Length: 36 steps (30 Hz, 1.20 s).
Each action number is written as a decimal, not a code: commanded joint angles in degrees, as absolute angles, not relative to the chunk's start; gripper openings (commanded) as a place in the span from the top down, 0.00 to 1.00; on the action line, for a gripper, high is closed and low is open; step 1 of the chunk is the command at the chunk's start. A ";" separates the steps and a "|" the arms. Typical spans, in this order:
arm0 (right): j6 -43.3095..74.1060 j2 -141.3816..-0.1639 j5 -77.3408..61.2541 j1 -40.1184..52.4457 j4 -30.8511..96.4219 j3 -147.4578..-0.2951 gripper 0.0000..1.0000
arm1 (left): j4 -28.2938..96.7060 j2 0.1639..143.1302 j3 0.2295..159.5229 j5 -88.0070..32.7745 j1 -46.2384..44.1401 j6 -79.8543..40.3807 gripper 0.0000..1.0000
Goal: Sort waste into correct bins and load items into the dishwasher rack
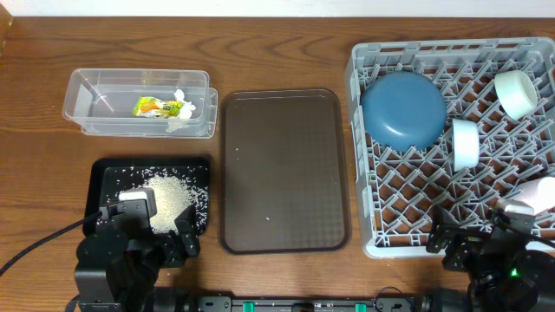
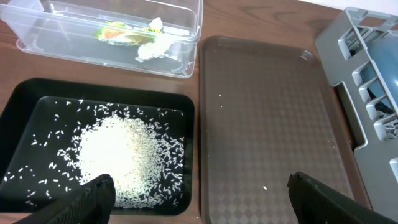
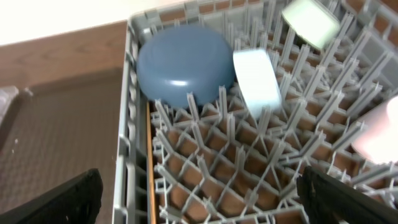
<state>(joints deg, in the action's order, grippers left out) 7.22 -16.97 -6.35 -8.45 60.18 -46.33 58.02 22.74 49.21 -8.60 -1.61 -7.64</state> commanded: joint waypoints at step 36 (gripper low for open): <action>8.08 -11.81 -5.17 -7.42 66.17 -45.19 0.01 | 57.95 22.70 48.97 -8.08 -1.74 -7.33 0.09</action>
<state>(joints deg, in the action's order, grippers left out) 7.25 -12.23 -6.15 -8.40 66.48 -46.17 58.06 22.76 49.19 -8.60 -1.61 -7.66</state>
